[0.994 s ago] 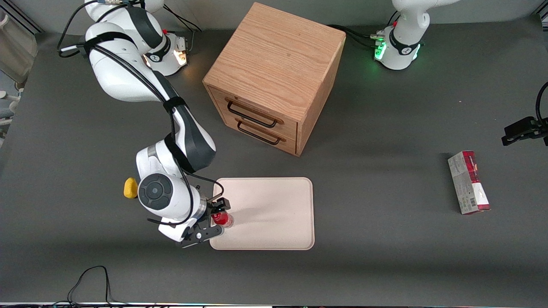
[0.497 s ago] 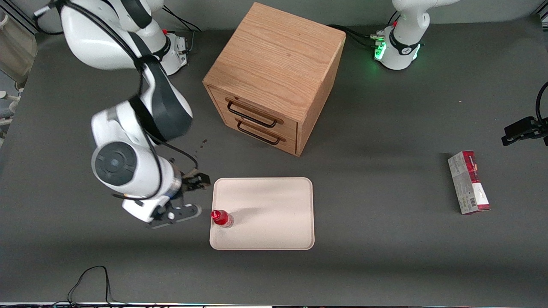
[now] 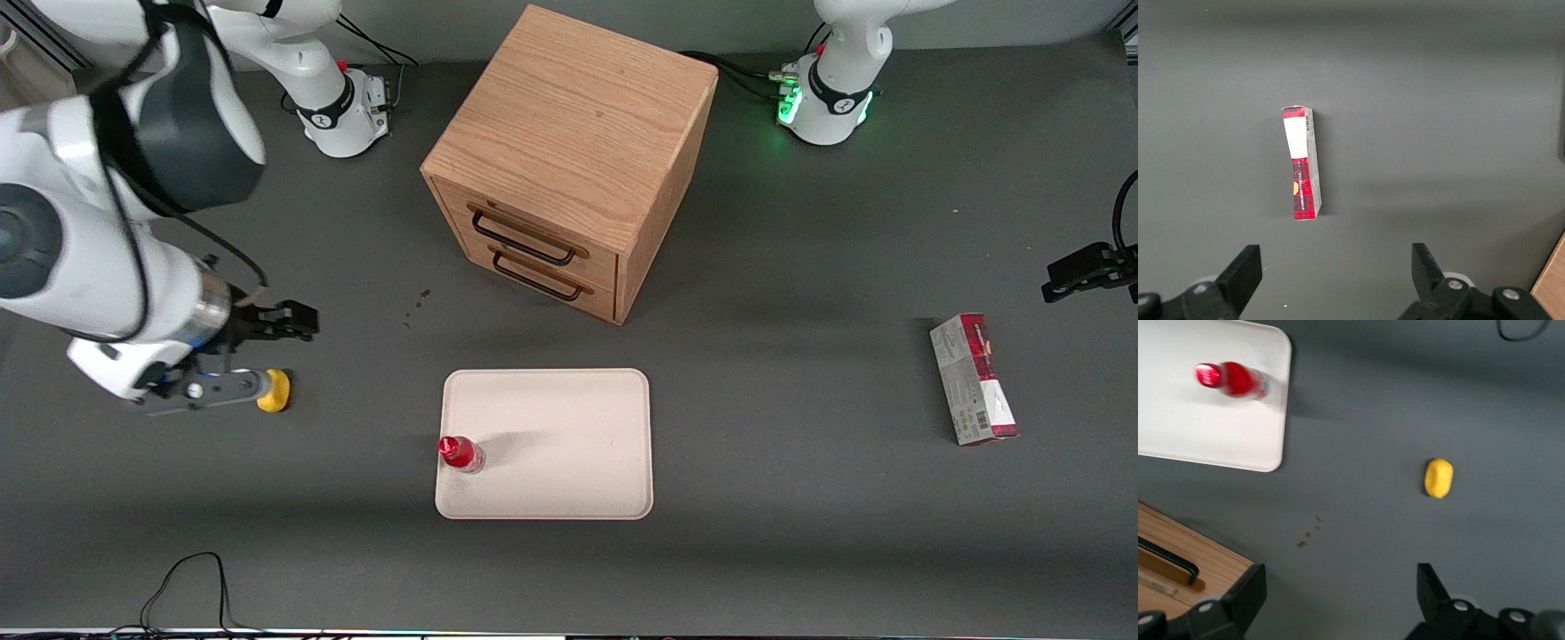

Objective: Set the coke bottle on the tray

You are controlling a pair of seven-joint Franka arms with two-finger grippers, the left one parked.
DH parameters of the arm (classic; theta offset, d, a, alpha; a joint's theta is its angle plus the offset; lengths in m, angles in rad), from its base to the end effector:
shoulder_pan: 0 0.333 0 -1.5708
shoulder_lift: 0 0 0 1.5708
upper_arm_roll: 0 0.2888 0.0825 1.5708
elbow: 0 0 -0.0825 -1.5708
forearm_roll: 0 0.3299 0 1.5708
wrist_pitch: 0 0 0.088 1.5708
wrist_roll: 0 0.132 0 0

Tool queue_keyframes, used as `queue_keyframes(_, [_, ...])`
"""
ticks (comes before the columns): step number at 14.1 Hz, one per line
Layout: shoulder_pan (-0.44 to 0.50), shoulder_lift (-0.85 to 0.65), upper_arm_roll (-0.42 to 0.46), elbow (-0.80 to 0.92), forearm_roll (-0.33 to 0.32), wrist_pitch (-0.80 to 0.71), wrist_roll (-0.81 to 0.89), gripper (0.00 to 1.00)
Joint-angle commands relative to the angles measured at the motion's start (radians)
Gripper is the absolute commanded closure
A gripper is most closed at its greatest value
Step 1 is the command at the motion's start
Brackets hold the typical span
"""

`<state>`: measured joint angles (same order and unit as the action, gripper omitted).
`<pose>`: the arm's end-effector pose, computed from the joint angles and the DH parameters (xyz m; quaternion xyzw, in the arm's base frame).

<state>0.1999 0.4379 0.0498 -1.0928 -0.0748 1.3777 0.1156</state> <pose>0.5762 0.1289 0.5118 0.9949 0.0609 -0.0702 0.0398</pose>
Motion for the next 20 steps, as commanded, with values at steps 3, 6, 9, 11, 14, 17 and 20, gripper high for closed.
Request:
queue_keyframes(3, [-0.086, -0.278, -0.036, -0.367, 0.085, 0.171, -0.057, 0.00])
queue_keyframes(6, [-0.086, -0.327, -0.083, -0.424, 0.084, 0.207, -0.083, 0.00])
queue_keyframes(9, [-0.085, -0.357, -0.155, -0.434, 0.082, 0.195, -0.102, 0.00])
queue_keyframes(11, [-0.082, -0.358, -0.201, -0.434, 0.084, 0.181, -0.149, 0.00])
queue_keyframes(14, [-0.083, -0.367, -0.211, -0.434, 0.073, 0.166, -0.145, 0.00])
queue_keyframes(17, [-0.082, -0.369, -0.211, -0.429, 0.072, 0.143, -0.087, 0.00])
queue_keyframes(20, [-0.088, -0.369, -0.209, -0.424, 0.069, 0.138, -0.068, 0.00])
